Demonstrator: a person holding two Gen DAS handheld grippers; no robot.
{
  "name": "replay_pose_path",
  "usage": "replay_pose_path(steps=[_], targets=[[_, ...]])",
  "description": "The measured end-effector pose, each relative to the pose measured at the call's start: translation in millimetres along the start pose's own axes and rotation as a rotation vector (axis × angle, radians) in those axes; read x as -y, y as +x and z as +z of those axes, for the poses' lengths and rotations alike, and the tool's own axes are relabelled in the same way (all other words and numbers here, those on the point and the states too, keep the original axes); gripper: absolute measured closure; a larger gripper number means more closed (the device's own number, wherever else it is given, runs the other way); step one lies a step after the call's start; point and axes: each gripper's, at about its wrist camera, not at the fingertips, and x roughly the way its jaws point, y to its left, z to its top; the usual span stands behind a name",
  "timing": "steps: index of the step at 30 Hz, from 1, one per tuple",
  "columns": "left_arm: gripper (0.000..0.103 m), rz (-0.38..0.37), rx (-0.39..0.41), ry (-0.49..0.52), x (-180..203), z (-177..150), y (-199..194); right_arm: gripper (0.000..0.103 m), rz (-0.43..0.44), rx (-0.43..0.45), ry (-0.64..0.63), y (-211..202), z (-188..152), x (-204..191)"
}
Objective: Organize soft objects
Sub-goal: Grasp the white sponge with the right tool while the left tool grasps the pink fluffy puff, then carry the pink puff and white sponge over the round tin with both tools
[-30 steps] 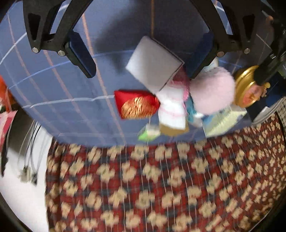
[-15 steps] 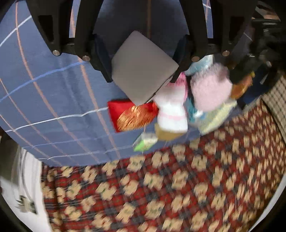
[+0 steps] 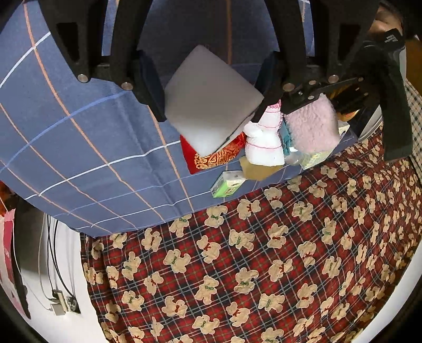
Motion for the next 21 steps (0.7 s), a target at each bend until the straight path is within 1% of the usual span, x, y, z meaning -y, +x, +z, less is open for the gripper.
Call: replay_pose_path(steps=[1, 4, 6, 12, 14, 16, 19, 21], targets=[[0.076, -0.031, 0.027, -0.018, -2, -1, -6, 0.038, -0.006, 0.003, -0.003, -1, 0, 0], [0.076, -0.076, 0.101, -0.04, -7, 0, -22, 0.038, -0.019, 0.016, -0.007, -3, 0, -1], [0.076, -0.127, 0.161, -0.061, -11, 0, -36, 0.038, -0.029, 0.024, -0.014, -4, 0, -2], [0.076, -0.189, 0.29, -0.129, -25, -1, -75, 0.038, -0.074, 0.071, -0.058, -13, -1, -10], [0.076, -0.171, 0.317, -0.137, -31, -3, -86, 0.038, -0.09, 0.1, -0.069, -18, -1, -12], [0.076, -0.122, 0.338, -0.119, -35, -7, -98, 0.038, -0.112, 0.136, -0.087, -25, -3, -16], [0.076, -0.065, 0.342, -0.107, -44, -14, -106, 0.038, -0.147, 0.17, -0.139, -30, -4, -27], [0.076, -0.044, 0.342, -0.114, -52, -21, -111, 0.038, -0.138, 0.181, -0.158, -32, -7, -36]])
